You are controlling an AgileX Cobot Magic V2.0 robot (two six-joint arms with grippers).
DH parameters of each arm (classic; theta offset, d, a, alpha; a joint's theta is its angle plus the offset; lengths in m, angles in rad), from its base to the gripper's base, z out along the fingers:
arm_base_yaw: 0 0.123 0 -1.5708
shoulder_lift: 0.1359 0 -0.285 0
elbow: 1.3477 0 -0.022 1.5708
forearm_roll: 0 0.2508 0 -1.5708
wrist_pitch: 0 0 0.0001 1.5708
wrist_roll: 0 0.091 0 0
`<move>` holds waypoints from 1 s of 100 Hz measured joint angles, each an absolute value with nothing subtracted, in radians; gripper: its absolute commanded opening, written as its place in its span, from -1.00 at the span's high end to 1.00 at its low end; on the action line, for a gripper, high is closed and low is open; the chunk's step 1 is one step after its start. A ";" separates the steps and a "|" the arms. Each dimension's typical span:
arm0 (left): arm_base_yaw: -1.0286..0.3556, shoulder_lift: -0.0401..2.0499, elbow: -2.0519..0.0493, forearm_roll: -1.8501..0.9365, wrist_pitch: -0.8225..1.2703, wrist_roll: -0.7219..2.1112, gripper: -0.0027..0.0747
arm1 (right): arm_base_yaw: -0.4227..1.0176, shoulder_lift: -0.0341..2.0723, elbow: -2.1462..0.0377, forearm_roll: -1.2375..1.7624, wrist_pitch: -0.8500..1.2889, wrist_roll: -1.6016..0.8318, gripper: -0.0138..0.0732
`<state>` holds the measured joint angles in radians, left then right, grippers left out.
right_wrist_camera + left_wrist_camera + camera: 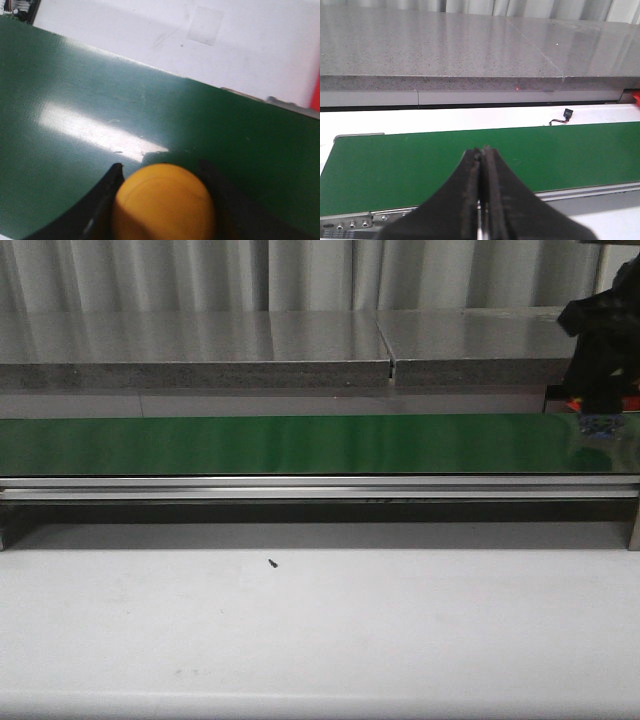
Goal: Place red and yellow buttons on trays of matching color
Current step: 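Place the yellow button into the yellow tray with the right gripper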
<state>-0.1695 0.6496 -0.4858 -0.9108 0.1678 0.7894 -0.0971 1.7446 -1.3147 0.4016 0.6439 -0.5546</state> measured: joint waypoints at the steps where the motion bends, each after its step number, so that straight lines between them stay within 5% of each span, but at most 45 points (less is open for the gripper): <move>1: -0.169 0.650 -0.486 -0.911 0.168 0.789 0.98 | -0.105 1.738 -1.316 0.402 0.647 -0.552 0.54; 56: -0.169 0.650 -0.486 -0.911 0.168 0.789 0.98 | -0.618 1.606 -1.329 0.446 0.711 -0.422 0.54; 100: -0.169 0.651 -0.486 -0.912 0.168 0.789 0.98 | -0.682 1.880 -1.329 0.508 0.619 -0.424 0.54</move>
